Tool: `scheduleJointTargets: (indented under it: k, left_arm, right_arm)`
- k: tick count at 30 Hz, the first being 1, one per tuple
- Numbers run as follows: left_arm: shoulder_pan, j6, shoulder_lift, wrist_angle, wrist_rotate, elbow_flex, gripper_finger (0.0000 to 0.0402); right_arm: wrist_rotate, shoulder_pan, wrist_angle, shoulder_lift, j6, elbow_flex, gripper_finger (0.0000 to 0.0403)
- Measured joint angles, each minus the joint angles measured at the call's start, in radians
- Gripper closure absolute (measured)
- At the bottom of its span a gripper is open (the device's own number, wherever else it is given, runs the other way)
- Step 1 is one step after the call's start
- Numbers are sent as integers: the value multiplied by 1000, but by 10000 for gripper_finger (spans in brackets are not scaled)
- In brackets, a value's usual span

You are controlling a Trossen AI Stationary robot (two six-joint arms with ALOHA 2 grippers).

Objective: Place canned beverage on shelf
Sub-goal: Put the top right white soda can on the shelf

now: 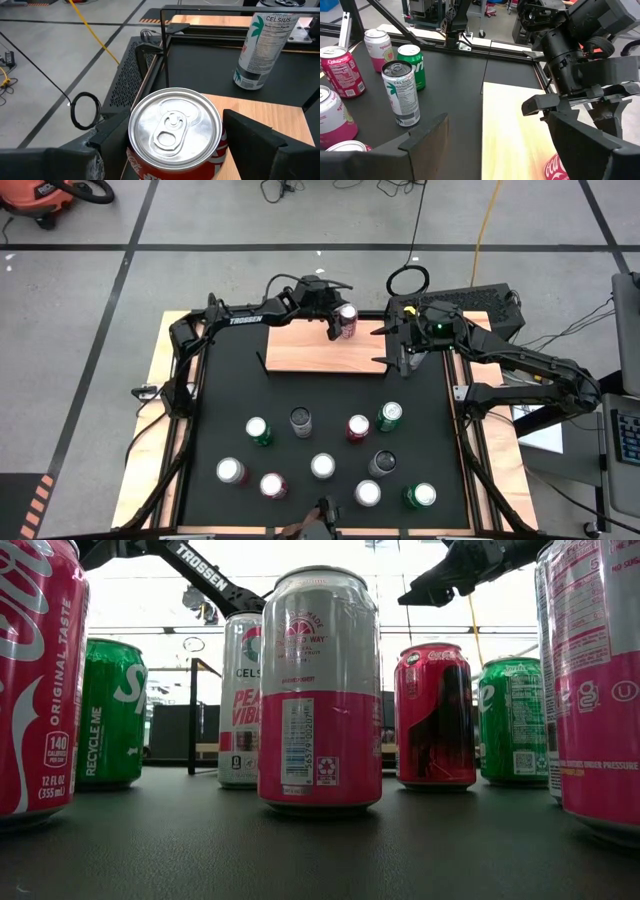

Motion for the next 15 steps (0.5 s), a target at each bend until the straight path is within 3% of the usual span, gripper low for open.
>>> scheduleJointTargets:
  k: [5,15]
  left_arm:
    - [0,1,0,1,0,0,110]
    - [1,-1,-12,-14,-16,-2,29]
  right_arm:
    - [0,0,0,0,0,0,85]
    - [0,0,-1,0,0,0,85]
